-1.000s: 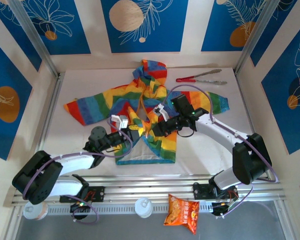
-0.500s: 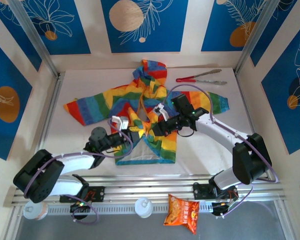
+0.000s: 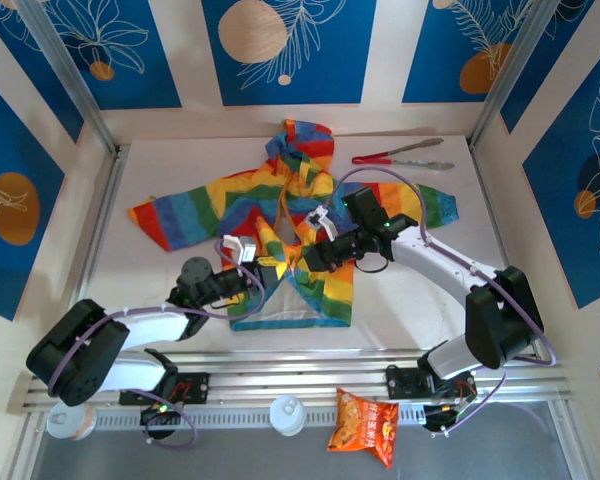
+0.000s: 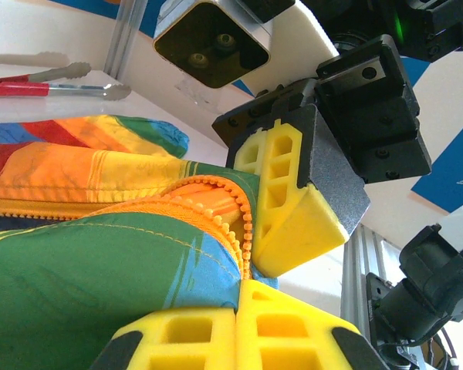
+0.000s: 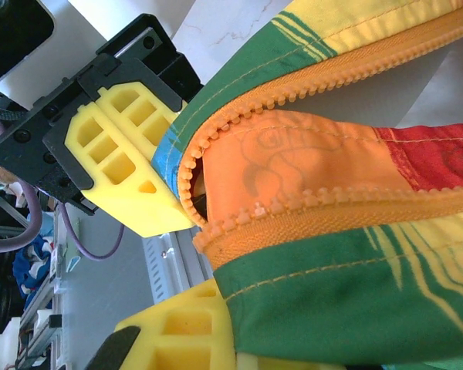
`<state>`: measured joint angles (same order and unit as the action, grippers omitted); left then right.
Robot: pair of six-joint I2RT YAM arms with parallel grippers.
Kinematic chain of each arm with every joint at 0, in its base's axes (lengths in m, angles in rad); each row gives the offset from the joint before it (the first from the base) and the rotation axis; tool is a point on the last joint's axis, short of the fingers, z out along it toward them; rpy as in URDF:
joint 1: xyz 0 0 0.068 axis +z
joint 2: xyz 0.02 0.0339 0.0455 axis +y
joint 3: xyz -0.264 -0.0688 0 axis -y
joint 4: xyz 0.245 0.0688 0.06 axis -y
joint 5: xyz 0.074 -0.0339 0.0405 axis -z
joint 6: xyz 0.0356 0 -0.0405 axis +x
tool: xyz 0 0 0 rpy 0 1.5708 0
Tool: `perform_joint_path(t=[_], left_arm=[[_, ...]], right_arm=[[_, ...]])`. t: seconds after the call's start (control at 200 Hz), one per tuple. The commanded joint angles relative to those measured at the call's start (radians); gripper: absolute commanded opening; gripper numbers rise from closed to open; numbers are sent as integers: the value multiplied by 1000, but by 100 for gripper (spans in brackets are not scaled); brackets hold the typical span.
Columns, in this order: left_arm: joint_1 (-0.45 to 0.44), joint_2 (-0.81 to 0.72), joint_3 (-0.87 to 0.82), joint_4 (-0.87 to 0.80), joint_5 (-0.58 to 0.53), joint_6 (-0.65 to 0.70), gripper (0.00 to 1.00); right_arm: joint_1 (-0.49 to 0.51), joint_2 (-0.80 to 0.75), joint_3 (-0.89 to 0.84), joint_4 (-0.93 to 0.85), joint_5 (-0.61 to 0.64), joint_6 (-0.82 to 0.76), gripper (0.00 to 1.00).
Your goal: Zip up the jacket
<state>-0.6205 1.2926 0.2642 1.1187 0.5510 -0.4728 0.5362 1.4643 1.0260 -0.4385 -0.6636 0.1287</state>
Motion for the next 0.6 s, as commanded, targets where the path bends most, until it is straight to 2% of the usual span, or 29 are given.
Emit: perform_joint_path(t=[0.0, 0.22, 0.35, 0.595], left_arm=[[-4, -8, -4, 40, 45, -12, 0], [-5, 5, 14, -9, 91, -12, 0], [-5, -18, 60, -204, 122, 40, 0], [-5, -96, 117, -512, 77, 136, 0]], right_arm=[[-5, -18, 24, -10, -51, -24, 0], [-5, -15, 33, -8, -16, -16, 0], [-7, -10, 37, -7, 15, -3, 0], [-5, 0, 36, -1, -2, -6, 0]])
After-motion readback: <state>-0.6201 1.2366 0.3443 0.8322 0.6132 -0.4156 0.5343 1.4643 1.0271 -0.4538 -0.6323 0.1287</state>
